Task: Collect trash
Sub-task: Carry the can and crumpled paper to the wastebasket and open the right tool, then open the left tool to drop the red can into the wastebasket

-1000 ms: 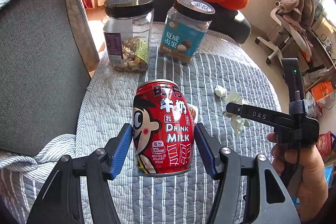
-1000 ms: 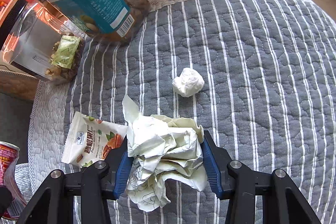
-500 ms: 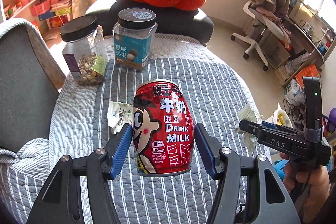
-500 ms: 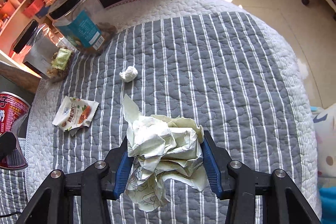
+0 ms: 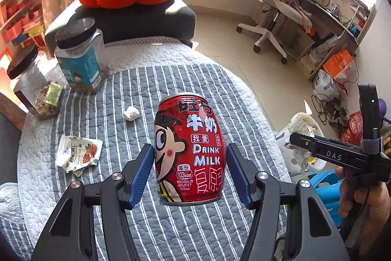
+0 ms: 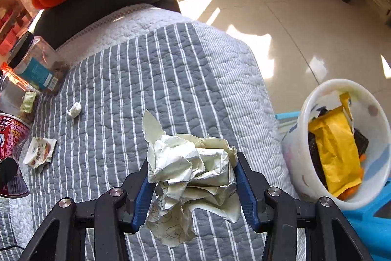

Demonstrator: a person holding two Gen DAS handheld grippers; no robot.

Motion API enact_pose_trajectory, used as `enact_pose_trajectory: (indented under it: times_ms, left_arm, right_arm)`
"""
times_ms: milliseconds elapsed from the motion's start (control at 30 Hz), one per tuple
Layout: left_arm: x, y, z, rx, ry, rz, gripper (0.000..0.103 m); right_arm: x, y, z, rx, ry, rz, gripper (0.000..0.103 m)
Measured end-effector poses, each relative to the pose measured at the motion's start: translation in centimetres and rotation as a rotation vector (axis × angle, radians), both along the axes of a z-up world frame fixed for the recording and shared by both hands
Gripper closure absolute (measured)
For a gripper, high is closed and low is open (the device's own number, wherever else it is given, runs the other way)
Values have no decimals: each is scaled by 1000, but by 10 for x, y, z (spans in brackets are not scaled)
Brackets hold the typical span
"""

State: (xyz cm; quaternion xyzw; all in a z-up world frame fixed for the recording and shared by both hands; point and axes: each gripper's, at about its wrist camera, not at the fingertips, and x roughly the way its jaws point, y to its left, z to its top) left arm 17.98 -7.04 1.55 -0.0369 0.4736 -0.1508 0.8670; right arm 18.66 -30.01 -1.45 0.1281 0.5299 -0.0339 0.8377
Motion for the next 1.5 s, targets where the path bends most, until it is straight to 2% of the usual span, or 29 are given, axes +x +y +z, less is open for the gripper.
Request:
enact_pose_trajectory:
  times_ms: [133, 367, 533, 667, 733, 833, 1067, 1233, 1400, 1433, 1500]
  left_arm:
    - [4, -37, -6, -10, 2, -51, 39]
    - [6, -101, -24, -19, 17, -146, 39]
    - [7, -141, -36, -36, 33, -205, 39]
    - [6, -174, -45, -39, 33, -265, 39]
    - [6, -189, -49, -44, 34, -293, 39]
    - [5, -212, -54, -52, 31, -331, 39]
    - [3, -268, -61, -62, 4, -434, 39]
    - [10, -289, -68, -66, -27, -464, 39]
    - [16, -293, -79, -142, -37, -510, 38]
    - [17, -293, -81, -129, -34, -506, 36]
    - [17, -292, -82, -76, -39, -471, 16]
  right_arm:
    - [-6, -52, -2, 1, 4, -95, 49]
    - [-27, -143, -15, -64, 42, -275, 48]
    - [-39, -186, -25, -58, 49, -349, 46]
    - [-39, -199, -31, -21, 26, -364, 42]
    - [-40, -203, -32, -5, 31, -364, 30]
    - [-48, -207, -26, -6, 20, -367, 24]
    - [-78, -220, -9, -18, -11, -374, 22]
    - [-95, -229, -4, -4, -9, -397, 22]
    - [-100, -228, -1, -14, -10, -391, 22]
    - [-101, -228, 0, -17, -9, -390, 22]
    - [-102, -226, 0, -21, -7, -387, 22]
